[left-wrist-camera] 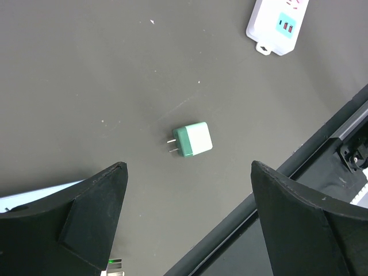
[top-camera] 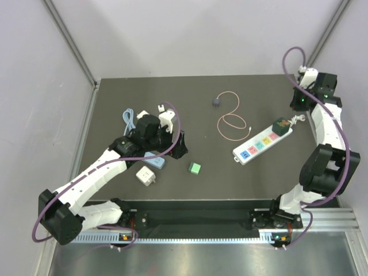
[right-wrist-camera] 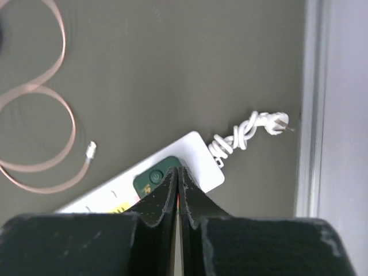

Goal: Insert the plug

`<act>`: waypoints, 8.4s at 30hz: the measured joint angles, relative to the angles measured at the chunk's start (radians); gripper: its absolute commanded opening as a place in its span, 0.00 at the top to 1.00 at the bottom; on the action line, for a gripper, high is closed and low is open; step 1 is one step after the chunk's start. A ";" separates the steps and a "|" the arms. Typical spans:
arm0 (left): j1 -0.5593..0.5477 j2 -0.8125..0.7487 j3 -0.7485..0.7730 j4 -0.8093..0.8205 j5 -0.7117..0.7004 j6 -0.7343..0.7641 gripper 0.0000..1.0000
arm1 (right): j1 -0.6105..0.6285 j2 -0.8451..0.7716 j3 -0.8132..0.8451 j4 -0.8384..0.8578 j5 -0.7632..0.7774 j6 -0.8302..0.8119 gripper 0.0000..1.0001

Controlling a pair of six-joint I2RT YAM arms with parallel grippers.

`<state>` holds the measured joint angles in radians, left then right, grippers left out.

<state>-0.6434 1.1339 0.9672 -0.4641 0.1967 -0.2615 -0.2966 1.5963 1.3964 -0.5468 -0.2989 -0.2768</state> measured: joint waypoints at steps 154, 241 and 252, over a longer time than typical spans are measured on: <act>-0.283 0.424 0.056 -0.033 -0.071 0.685 0.21 | 0.432 -0.754 -0.719 0.104 -0.114 0.715 0.00; -0.204 -0.125 -0.013 0.296 -0.201 0.170 0.01 | 0.395 -0.328 -0.397 -0.077 0.217 0.863 1.00; -0.190 -0.076 0.019 0.126 -0.459 0.113 0.04 | 0.294 -0.103 -0.192 -0.225 0.449 0.912 1.00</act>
<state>-0.8337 1.0584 0.9863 -0.3382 -0.2623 -0.1482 -0.0021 1.4933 1.2041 -0.7715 0.1501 0.6357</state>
